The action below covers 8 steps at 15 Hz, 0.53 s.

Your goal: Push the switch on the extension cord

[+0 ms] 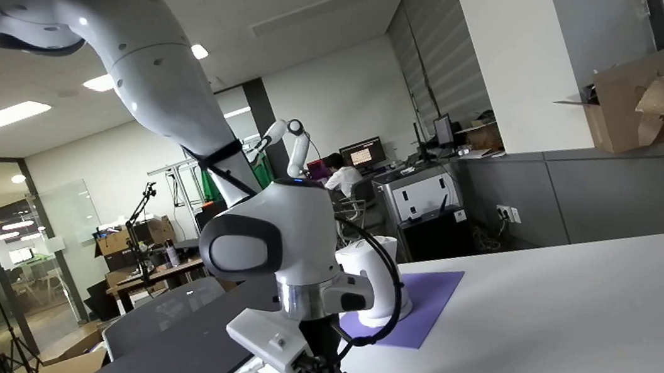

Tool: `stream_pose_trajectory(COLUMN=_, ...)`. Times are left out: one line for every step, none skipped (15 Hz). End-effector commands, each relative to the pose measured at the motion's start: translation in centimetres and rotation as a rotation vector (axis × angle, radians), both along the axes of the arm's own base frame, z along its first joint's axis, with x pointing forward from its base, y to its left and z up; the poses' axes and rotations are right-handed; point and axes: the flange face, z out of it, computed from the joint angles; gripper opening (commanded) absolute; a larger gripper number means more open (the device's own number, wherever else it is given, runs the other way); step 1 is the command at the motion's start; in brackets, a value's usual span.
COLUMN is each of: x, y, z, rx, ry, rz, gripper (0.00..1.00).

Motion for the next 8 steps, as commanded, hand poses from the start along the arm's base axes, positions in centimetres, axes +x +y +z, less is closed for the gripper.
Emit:
stream_pose_trajectory(x=-1.0, y=0.8, z=-2.0, rx=-0.032, ry=-0.014, rz=0.016, gripper=0.0)
stream_pose_trajectory(x=-1.4, y=1.1, z=-2.0, rx=-0.045, ry=-0.023, rz=0.022, gripper=0.0)
stream_pose_trajectory(x=-1.8, y=1.5, z=-2.0, rx=-0.064, ry=-0.036, rz=0.033, gripper=0.0)
stream_pose_trajectory(x=-2.1, y=2.1, z=-2.0, rx=-0.087, ry=-0.051, rz=0.043, gripper=0.0)
stream_pose_trajectory(x=-2.4, y=2.7, z=-1.9, rx=-0.116, ry=-0.068, rz=0.056, gripper=0.0)
stream_pose_trajectory(x=-2.7, y=3.2, z=-1.6, rx=-0.151, ry=-0.089, rz=0.069, gripper=0.0)
stream_pose_trajectory(x=-2.7, y=3.8, z=-1.2, rx=-0.187, ry=-0.112, rz=0.079, gripper=0.0)
stream_pose_trajectory(x=-2.7, y=4.4, z=-0.9, rx=-0.219, ry=-0.135, rz=0.089, gripper=0.0)
